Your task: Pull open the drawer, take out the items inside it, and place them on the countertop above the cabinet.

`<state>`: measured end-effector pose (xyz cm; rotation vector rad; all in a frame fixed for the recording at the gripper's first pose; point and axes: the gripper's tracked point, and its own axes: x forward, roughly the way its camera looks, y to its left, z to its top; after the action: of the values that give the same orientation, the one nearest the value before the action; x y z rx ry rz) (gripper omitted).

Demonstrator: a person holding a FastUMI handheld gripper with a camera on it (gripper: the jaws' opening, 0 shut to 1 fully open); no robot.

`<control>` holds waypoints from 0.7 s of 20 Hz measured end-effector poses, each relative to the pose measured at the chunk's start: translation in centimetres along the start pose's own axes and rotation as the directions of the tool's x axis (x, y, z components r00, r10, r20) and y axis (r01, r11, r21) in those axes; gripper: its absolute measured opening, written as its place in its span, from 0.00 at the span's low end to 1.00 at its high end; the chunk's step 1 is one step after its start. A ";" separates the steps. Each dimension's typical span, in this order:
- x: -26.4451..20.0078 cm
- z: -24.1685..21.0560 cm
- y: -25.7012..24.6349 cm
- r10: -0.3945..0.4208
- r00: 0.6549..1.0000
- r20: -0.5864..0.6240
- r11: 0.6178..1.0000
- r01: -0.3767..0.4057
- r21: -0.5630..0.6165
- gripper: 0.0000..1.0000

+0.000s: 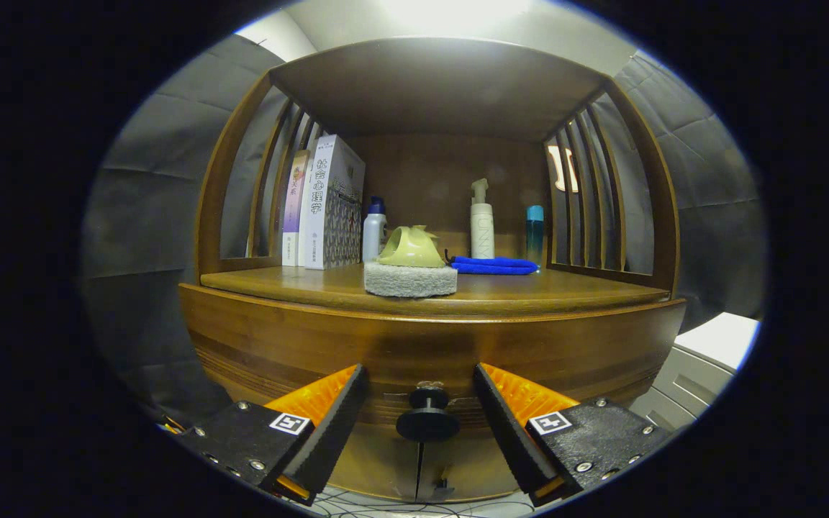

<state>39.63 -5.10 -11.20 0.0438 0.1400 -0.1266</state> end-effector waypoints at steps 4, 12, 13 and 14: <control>1.0 0.1 -0.1 -0.002 1.000 0.007 1.000 0.002 0.010 0.94; -1.7 1.2 -0.7 0.011 1.000 0.019 1.000 -0.011 0.005 0.95; -2.6 1.8 -0.9 0.012 0.999 0.030 1.000 -0.012 0.008 0.95; -3.6 2.7 -0.9 0.018 0.999 0.039 1.000 -0.019 0.010 0.95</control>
<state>36.31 -5.68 -8.02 0.0525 0.0998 -0.1096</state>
